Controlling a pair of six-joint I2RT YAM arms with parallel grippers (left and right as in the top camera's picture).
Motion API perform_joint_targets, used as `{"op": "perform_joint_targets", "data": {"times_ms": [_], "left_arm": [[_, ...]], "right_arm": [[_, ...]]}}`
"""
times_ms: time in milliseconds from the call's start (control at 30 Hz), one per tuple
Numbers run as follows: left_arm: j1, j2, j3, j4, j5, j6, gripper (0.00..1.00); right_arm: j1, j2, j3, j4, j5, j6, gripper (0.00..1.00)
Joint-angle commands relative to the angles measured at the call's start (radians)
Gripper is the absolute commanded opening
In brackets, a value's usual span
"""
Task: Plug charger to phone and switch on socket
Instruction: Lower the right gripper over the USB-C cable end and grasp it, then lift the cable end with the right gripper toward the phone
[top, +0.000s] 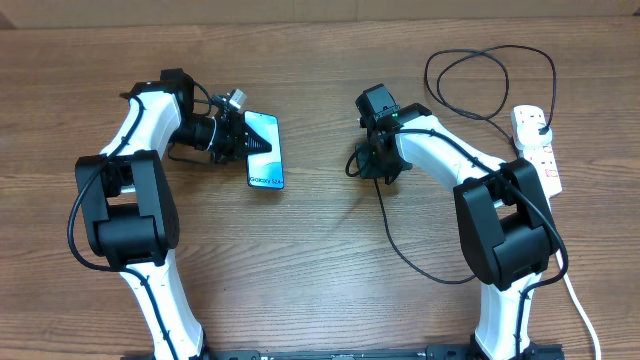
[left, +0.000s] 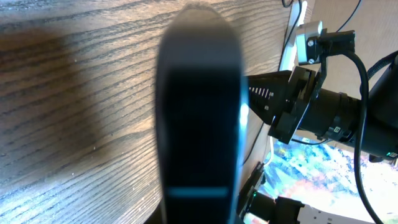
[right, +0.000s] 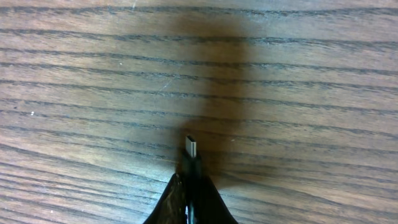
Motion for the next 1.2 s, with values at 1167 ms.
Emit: {"op": "perform_joint_targets", "data": {"times_ms": [1167], "left_arm": [[0.105, -0.056, -0.253, -0.593, 0.601, 0.802, 0.04]], "right_arm": [[0.204, -0.441, -0.017, -0.343, -0.795, -0.222, 0.04]]}}
